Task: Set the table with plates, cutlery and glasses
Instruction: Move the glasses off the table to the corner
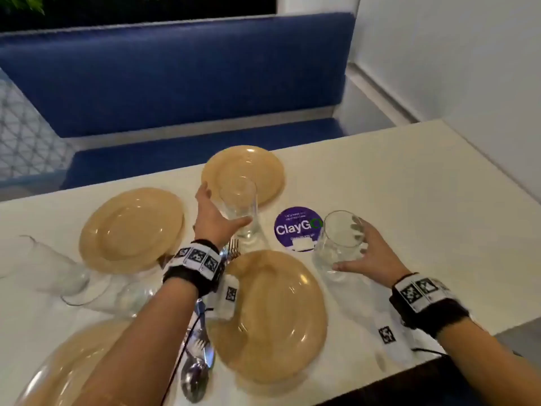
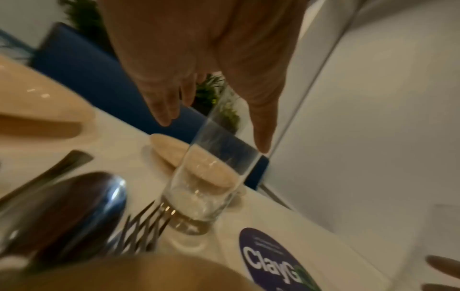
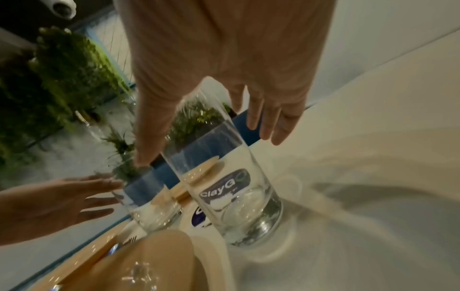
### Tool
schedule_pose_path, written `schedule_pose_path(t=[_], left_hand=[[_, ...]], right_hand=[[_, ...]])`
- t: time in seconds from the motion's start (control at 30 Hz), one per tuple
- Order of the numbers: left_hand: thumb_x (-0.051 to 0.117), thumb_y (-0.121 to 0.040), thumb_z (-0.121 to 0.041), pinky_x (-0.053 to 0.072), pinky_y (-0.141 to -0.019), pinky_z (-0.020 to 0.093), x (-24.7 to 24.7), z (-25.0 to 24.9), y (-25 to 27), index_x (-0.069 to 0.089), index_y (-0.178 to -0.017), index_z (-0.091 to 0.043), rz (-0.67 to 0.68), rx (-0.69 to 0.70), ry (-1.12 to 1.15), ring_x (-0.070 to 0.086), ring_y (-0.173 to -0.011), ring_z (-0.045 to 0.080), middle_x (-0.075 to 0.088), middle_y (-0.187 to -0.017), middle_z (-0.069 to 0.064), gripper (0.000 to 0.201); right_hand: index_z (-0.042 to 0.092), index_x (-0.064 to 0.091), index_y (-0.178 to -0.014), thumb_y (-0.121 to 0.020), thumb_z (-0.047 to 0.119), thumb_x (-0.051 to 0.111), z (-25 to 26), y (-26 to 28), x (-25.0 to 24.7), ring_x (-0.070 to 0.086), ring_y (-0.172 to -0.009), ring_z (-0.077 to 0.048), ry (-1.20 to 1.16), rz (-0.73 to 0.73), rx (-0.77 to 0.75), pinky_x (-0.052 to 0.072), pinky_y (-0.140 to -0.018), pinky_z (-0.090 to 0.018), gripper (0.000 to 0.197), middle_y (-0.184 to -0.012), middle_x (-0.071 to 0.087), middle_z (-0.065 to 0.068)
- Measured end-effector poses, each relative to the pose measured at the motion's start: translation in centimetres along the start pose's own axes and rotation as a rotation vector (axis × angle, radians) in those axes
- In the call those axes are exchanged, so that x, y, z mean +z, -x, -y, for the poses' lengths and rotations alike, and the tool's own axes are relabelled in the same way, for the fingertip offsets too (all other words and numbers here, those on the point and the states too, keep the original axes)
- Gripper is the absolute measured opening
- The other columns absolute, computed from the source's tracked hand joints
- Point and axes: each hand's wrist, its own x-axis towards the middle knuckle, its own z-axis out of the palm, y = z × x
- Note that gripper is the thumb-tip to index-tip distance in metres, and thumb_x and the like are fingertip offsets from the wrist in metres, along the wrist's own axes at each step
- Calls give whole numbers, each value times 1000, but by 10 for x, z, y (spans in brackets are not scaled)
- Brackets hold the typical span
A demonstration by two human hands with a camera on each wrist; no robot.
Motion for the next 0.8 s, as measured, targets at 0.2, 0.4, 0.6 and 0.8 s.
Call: schedule_pose_path(t=[0.2,0.4,0.6,0.8], left_hand=[[86,-63,-19,35,-111,42,23,8,-10,25,-143,-25,-27,17,39,38,-134,22,37,-149,3,101],[86,-62,-25,46,-100,39,34,2,-11,38,-131,-27,-54,59,1,53,-114,18,54,-130,-3,84],[86,-60,-32,48,-97,38,44,-21,-3,39,-127,-31,-24,163,-60,57,-109,13,57,-120,-12,82],[87,-59,-31,50,-95,43,91,-57,-2,39,-126,-30,101,213,-47,58,-107,15,55,-117,-10,82]], right_hand=[[46,45,-109,-55,10,89,-4,-23,8,53,-114,-7,-74,114,-117,43,-96,-29,79,-116,56,21],[51,47,-101,-47,33,85,-2,-29,7,57,-107,1,-74,102,-123,46,-87,-23,69,-106,61,22],[30,48,-116,-61,13,86,6,-36,-14,57,-105,-11,-112,16,-140,47,-90,-27,69,-112,59,10],[28,47,-115,-61,14,86,7,-65,-62,57,-104,-13,-98,-67,-169,44,-83,-13,68,-112,58,8]])
